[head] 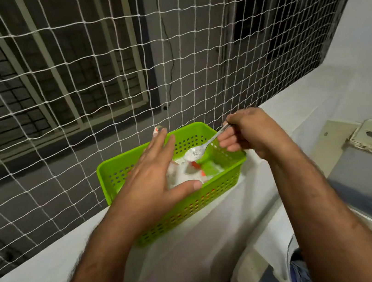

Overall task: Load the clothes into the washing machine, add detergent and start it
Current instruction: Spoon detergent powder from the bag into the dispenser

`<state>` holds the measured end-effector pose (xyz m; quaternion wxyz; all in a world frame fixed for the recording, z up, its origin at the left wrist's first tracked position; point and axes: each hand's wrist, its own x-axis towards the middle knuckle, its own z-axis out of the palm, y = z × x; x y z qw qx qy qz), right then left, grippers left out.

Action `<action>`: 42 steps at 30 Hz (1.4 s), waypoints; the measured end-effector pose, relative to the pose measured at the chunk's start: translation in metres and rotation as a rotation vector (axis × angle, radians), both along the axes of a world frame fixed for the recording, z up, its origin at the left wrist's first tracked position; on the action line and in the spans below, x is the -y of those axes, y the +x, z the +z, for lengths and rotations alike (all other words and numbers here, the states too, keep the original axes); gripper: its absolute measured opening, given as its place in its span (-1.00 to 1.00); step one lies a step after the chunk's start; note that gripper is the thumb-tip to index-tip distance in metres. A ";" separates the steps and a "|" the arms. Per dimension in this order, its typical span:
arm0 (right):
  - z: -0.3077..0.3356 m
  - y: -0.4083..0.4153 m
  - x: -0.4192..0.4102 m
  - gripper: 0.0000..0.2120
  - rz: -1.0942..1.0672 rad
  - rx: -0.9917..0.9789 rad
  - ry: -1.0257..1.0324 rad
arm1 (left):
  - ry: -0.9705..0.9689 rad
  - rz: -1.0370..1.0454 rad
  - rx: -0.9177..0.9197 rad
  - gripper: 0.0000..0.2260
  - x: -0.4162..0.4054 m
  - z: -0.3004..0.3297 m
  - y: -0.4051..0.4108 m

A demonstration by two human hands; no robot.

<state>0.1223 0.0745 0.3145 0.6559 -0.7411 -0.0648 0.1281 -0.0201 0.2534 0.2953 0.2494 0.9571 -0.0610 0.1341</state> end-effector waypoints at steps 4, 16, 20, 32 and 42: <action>0.001 -0.001 0.041 -0.81 -0.079 -0.004 0.079 | 0.015 -0.026 0.037 -0.03 0.024 0.002 0.011; -0.029 -0.028 0.237 -0.72 -0.482 -0.085 0.145 | -0.032 -0.309 -0.037 -0.03 0.179 -0.035 0.057; -0.067 -0.041 0.311 -0.71 -0.633 -0.139 0.140 | -0.085 -0.397 -0.148 -0.16 0.238 -0.061 0.062; -0.192 -0.090 0.438 -0.80 -1.056 -0.274 0.185 | -0.044 -0.530 -0.465 -0.34 0.378 -0.169 0.075; -0.270 -0.082 0.445 -0.73 -1.142 -0.298 -0.007 | 0.165 -0.601 -0.685 -0.21 0.426 -0.240 0.100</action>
